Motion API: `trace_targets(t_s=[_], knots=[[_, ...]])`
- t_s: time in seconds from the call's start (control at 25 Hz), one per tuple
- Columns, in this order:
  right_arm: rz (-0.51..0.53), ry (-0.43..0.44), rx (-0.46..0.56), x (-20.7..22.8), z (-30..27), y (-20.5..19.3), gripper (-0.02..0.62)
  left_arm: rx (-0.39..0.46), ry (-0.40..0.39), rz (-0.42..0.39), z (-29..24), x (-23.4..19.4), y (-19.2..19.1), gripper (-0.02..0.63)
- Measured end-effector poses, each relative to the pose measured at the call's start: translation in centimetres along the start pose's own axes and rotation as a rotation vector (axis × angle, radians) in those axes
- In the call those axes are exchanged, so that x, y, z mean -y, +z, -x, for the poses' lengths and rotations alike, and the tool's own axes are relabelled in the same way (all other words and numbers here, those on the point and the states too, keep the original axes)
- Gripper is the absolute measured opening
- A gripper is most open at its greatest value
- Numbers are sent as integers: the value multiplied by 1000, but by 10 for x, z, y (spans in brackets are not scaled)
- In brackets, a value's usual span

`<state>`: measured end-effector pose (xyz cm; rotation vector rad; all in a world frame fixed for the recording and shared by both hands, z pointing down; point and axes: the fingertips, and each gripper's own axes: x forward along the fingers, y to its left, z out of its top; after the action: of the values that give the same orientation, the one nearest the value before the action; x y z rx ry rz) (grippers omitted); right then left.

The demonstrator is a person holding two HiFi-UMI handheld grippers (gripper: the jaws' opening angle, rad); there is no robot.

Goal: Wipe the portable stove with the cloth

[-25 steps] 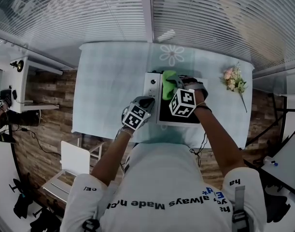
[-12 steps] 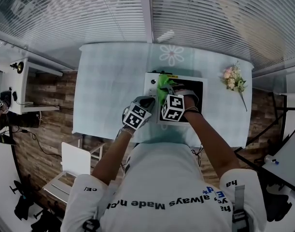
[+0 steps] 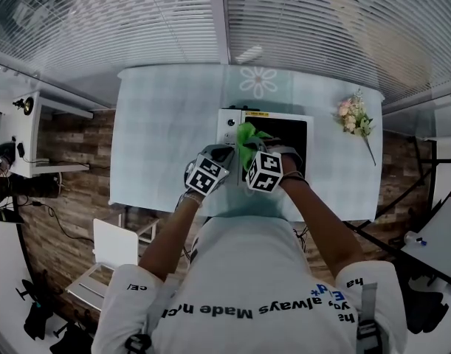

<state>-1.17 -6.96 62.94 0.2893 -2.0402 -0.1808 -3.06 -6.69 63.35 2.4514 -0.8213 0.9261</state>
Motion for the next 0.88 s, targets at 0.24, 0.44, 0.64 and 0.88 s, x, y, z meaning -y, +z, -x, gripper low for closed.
trace_targets(t_s=[0.24, 0.44, 0.64, 0.88], knots=[[-31, 41, -1, -22, 7, 2, 26, -5, -5, -2, 1, 0, 0, 11], [-63, 87, -17, -38, 12, -1, 26, -4, -7, 6, 0, 0, 0, 11], [-74, 72, -6, -36, 17, 1, 26, -4, -7, 1, 1, 0, 0, 11], [-235, -118, 223, -12, 81, 39, 26, -25, -44, -5, -3, 0, 0, 11]])
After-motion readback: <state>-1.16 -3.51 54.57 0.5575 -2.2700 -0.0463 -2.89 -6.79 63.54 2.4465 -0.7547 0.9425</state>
